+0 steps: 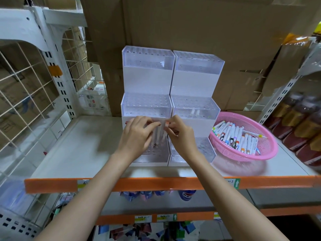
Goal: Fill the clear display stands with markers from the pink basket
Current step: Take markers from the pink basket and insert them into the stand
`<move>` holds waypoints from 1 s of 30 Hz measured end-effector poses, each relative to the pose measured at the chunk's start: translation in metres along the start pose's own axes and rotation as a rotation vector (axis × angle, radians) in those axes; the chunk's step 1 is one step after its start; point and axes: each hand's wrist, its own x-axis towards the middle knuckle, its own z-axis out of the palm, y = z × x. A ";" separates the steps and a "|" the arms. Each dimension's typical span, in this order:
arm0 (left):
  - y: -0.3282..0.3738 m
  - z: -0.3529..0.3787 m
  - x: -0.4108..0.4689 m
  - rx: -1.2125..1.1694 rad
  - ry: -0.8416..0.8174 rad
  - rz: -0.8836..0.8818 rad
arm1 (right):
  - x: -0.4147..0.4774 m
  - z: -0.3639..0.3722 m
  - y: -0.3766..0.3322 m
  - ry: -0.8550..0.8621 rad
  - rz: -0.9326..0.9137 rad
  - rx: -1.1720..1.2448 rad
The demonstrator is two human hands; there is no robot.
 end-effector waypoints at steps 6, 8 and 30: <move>0.001 0.000 -0.005 0.023 -0.022 -0.025 | 0.005 0.000 -0.003 -0.003 -0.018 0.027; 0.000 0.000 -0.005 0.018 -0.017 -0.024 | 0.003 0.001 0.001 0.021 -0.069 -0.007; 0.025 0.002 0.000 0.166 -0.018 -0.190 | -0.004 -0.027 0.000 -0.099 -0.081 -0.492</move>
